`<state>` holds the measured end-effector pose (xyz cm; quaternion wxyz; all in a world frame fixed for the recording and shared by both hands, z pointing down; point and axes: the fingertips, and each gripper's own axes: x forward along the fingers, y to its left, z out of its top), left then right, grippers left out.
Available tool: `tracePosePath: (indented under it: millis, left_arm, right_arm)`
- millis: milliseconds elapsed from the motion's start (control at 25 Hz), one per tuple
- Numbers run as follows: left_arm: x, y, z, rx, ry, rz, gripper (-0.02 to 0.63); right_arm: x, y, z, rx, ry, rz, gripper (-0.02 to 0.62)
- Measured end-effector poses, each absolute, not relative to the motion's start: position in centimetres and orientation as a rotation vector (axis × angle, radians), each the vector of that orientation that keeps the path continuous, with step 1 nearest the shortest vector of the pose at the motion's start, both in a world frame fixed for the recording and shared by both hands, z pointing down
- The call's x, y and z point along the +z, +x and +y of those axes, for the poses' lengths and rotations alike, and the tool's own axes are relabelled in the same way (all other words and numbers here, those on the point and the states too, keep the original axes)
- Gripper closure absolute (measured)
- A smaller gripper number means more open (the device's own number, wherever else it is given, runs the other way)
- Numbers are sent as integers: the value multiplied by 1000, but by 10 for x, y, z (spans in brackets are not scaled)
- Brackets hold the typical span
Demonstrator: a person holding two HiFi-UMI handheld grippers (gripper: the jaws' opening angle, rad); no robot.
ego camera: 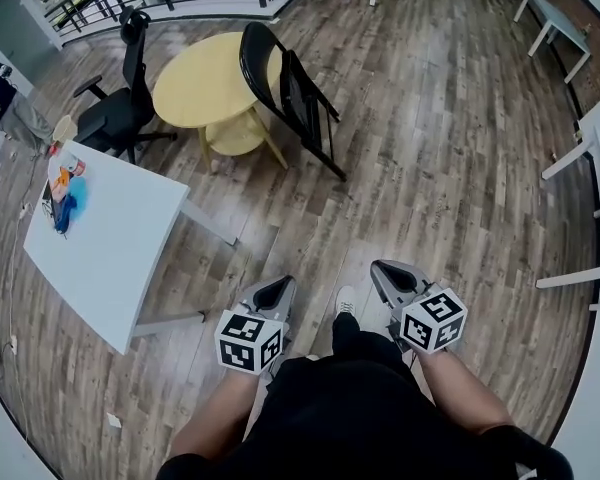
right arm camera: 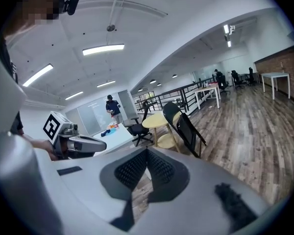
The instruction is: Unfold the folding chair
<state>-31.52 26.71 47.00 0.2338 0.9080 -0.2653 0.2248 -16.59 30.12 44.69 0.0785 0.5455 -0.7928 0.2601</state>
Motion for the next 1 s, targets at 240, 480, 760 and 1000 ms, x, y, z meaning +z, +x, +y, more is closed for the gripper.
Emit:
tracePosePath:
  millis: [240,480,760,1000]
  left_arm:
    - [461,-288,234,620,2503,-758,598]
    - [456,-252,206,612,2513,-756,598]
    - [447,-217,172,602,2535,-808,598]
    - [440,-196,153,607,2548,-841,598]
  right_arm:
    - [439,-132,269,761,1648,-2393,600]
    - [432,-100,238,737,1641,-2412,600]
    - [424,-65,208,689,1622,-2460,600]
    - [417,-42,191,679,1633,-2486,600]
